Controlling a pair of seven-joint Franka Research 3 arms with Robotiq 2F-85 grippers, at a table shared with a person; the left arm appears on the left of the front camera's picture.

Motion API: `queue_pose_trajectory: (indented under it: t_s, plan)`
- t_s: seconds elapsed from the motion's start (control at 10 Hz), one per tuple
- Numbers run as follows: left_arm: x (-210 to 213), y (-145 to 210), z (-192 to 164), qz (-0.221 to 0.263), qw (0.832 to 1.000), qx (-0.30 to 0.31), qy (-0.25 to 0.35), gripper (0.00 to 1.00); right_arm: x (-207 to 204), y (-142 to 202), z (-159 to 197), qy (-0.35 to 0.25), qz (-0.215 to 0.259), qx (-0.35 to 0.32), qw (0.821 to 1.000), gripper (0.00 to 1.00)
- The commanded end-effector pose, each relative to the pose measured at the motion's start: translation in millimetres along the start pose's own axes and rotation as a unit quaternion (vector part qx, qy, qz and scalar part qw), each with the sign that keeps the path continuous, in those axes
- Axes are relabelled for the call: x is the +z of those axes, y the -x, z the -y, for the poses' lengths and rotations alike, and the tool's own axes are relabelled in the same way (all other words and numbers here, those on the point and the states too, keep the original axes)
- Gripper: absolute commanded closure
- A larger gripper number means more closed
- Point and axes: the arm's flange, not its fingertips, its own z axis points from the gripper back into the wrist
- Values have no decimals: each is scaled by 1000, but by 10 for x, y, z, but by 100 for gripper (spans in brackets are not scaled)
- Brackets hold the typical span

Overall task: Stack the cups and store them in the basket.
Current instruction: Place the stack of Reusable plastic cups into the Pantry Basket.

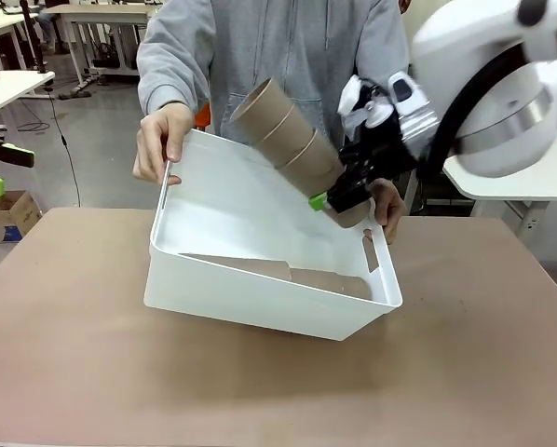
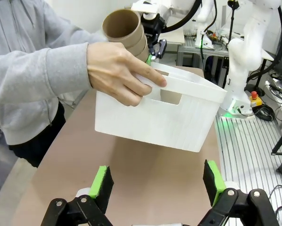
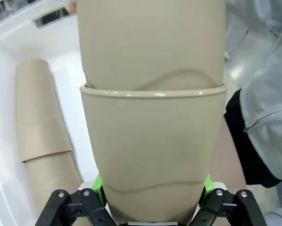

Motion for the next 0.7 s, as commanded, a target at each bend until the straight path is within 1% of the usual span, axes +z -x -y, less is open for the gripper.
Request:
queue_pose_trajectory:
  t_s: [0.0, 0.2, 0.3, 0.6]
  plan:
    - [6, -18, -1, 13, 1000, -4, 1, 0, -213, -121, 95, 4, -40, -17, 999, 17]
    - [6, -18, -1, 13, 1000, -4, 1, 0, -298, -66, 70, 10, -72, -11, 997, 17]
    - [6, -18, -1, 13, 1000, -4, 1, 0, -329, -42, 50, 5, -80, -6, 997, 17]
    - [6, -18, -1, 13, 1000, -4, 1, 0, -420, 0, -40, -22, -81, 19, 996, 17]
